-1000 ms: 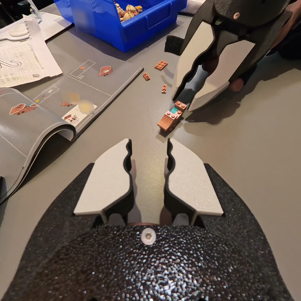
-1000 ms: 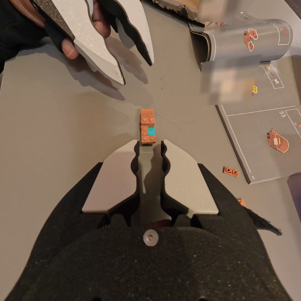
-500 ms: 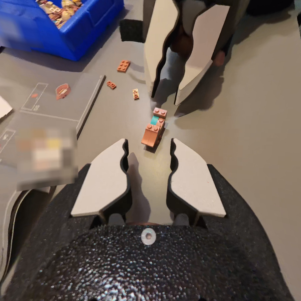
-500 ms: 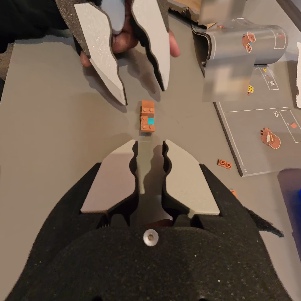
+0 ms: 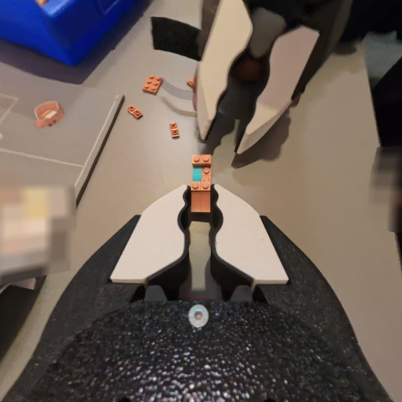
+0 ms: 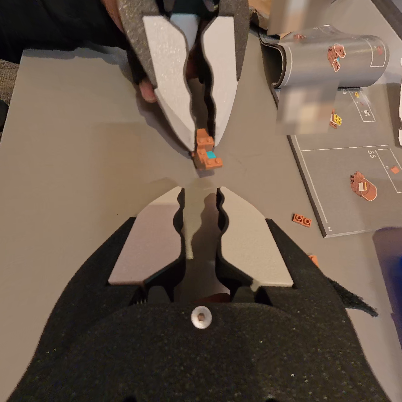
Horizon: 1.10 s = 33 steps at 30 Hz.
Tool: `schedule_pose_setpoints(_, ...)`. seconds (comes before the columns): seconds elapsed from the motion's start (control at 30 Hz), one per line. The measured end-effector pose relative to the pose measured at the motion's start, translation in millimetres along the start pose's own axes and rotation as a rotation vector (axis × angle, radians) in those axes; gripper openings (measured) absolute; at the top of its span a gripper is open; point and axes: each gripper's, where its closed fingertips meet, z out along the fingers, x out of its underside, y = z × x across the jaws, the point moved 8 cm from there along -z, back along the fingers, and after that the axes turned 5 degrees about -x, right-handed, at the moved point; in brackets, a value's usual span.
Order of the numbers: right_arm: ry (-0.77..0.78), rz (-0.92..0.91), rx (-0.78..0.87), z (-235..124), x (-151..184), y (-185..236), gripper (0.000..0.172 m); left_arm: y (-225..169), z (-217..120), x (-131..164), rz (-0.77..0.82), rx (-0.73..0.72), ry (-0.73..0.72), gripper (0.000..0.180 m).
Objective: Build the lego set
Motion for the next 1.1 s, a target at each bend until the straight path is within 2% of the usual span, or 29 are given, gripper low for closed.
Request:
schedule_pose_setpoints(0.17, -0.015, 0.02, -0.007, -1.4, -0.2, -1.6, 0.027, 11.8, -20.3, -1.3, -0.276, 0.159, -0.192, 0.016)
schedule_pose_setpoints(0.3, -0.011, 0.01, -0.004, -0.9, -0.2, -1.1, 0.027, 16.5, -30.1, 0.9, -0.361, 0.214, -0.273, 0.016)
schedule_pose_setpoints(0.43, -0.024, -0.052, 0.002, -1.2, -1.9, 0.2, 0.028, 17.6, -31.8, 2.7, -0.392, 0.245, -0.278, 0.016)
schedule_pose_setpoints(0.63, -0.185, -0.562, 0.203, -9.5, -18.9, -8.4, 0.028, 15.5, -26.8, 4.0, -0.381, 0.261, -0.212, 0.016)
schedule_pose_setpoints(0.7, -0.196, -0.678, 0.215, -6.4, -24.8, -8.5, 0.028, 13.1, -25.8, 4.3, -0.358, 0.262, -0.192, 0.016)
schedule_pose_setpoints(0.8, -0.158, -0.799, 0.231, 3.8, -27.0, -7.9, 0.013, 11.2, -25.5, 5.2, -0.342, 0.259, -0.171, 0.016)
schedule_pose_setpoints(0.9, -0.145, -0.84, 0.229, 8.9, -24.9, -6.5, 0.012, 10.4, -26.0, 6.4, -0.333, 0.262, -0.158, 0.016)
schedule_pose_setpoints(1.1, -0.129, -0.878, 0.206, 15.0, -24.7, -1.0, 0.024, 7.4, -23.0, 6.7, -0.309, 0.267, -0.119, 0.016)
